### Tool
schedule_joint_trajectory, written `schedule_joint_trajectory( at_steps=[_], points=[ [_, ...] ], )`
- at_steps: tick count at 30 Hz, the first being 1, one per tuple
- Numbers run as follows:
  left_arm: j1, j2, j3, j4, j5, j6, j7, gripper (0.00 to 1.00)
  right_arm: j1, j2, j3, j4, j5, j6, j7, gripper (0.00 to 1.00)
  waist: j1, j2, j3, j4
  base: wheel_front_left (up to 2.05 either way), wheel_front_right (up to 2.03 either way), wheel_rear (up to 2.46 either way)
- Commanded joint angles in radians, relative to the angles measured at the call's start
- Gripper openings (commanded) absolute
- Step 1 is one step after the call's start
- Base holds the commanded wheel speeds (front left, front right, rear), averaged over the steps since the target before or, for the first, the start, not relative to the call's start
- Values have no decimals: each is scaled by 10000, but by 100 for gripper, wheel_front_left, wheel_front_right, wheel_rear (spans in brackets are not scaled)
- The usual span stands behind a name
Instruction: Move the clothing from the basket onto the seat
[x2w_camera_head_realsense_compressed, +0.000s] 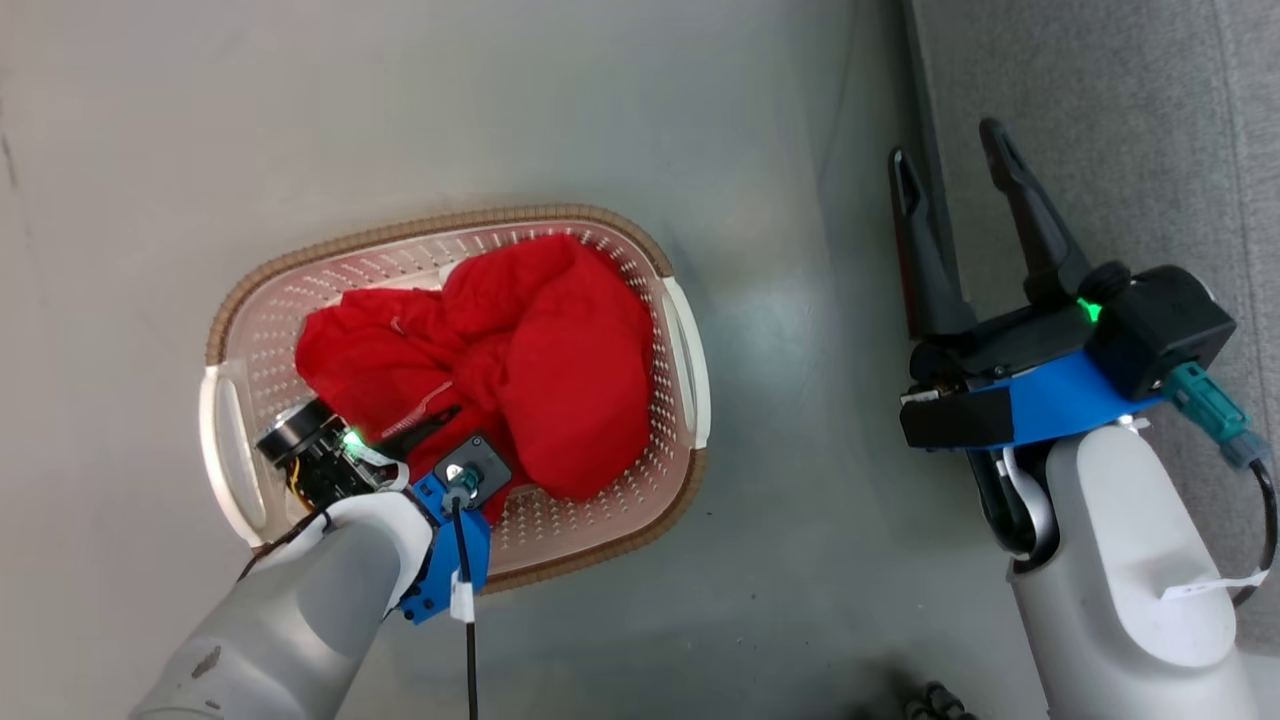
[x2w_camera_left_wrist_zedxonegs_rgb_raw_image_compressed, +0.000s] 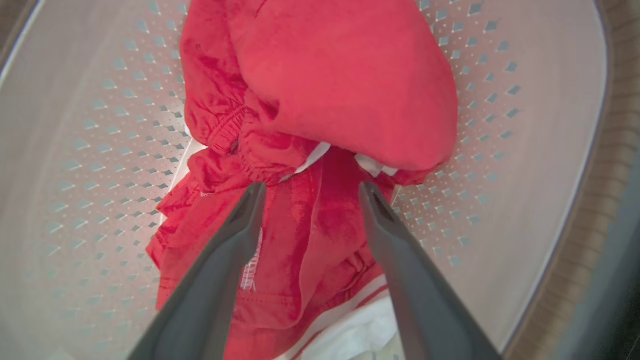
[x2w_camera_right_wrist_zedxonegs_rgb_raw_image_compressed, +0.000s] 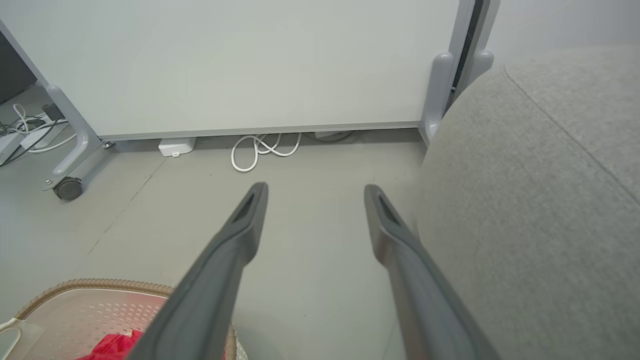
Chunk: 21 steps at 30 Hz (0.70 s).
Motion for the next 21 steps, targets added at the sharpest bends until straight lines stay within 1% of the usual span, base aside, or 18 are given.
schedule_joint_trajectory(
  at_steps=[1,11,21],
  points=[
    [-284,20,-144,55,-81,-7,69,100,-224,-41,-7,-56,-19,5,-39,100,-2,0,306,-35,0,0,0],
    [-1056,285,-1261,392,-594,-8,982,100,-619,-42,-36,-335,-40,5,-39,100,-2,0,1269,-238,0,0,0],
    [-1700,549,-1562,559,-988,-8,1665,100,-693,-42,-243,-707,47,5,-39,100,-2,0,2041,-471,0,0,0]
  ],
)
